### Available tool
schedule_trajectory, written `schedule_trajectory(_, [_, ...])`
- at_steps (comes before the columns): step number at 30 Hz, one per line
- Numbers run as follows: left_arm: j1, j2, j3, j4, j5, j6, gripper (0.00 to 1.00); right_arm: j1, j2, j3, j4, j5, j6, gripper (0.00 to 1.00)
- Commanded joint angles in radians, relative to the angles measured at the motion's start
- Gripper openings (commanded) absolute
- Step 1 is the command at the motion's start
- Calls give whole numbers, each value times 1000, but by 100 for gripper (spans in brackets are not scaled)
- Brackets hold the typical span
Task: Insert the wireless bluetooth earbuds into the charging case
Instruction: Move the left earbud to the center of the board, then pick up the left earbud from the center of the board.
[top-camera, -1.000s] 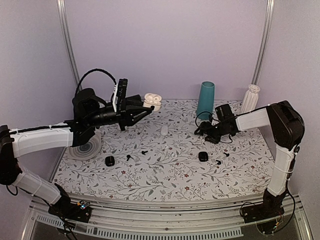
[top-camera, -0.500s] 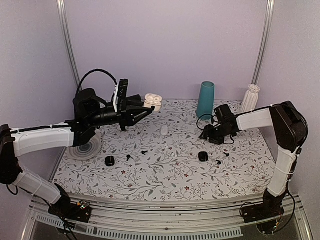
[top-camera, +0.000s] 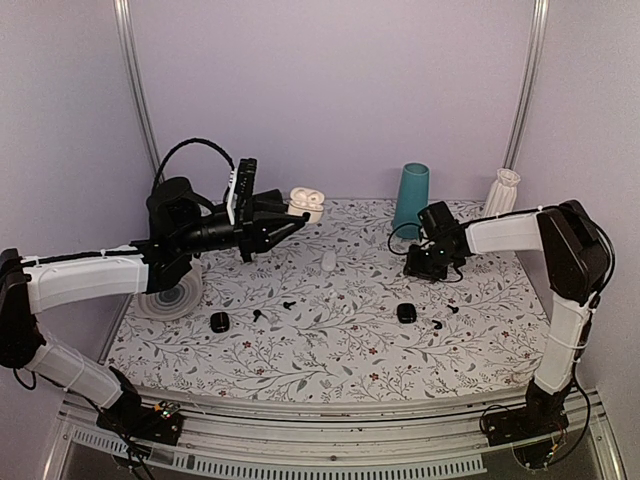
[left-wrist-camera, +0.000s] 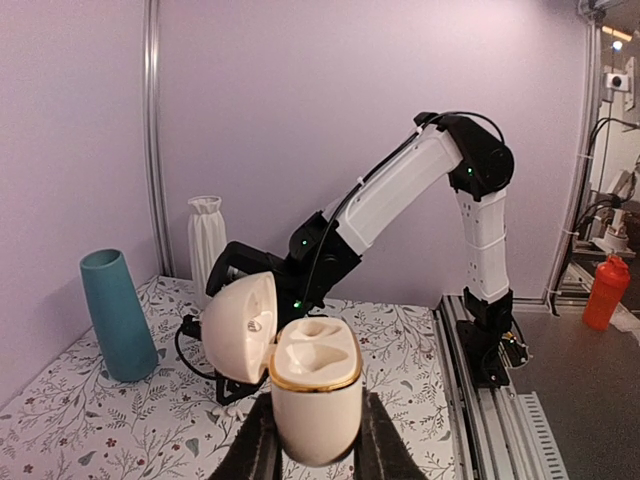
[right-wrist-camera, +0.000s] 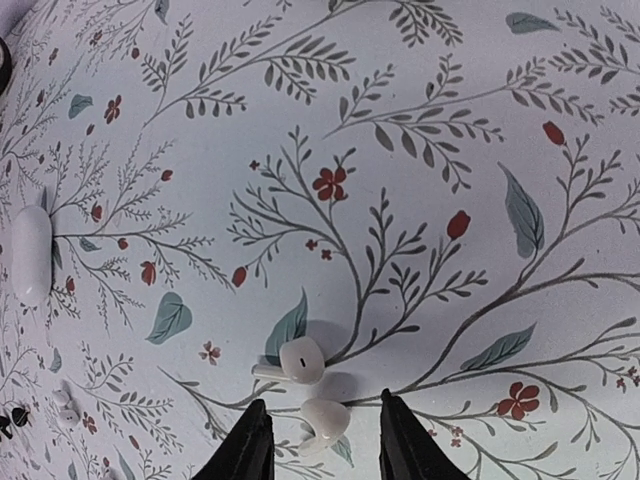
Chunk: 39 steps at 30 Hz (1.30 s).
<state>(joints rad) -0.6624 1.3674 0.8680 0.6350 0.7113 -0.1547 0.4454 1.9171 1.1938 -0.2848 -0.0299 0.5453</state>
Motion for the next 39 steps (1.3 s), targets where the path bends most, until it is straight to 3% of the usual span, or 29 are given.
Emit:
schedule_trajectory(1, [8,-3,1,28,6,-10,0,29,30,72,-58,73,-50,35])
schedule_trajectory(39, [8,-9,3,19,-2,-3,0,64,107,154,-160,166,-98,32])
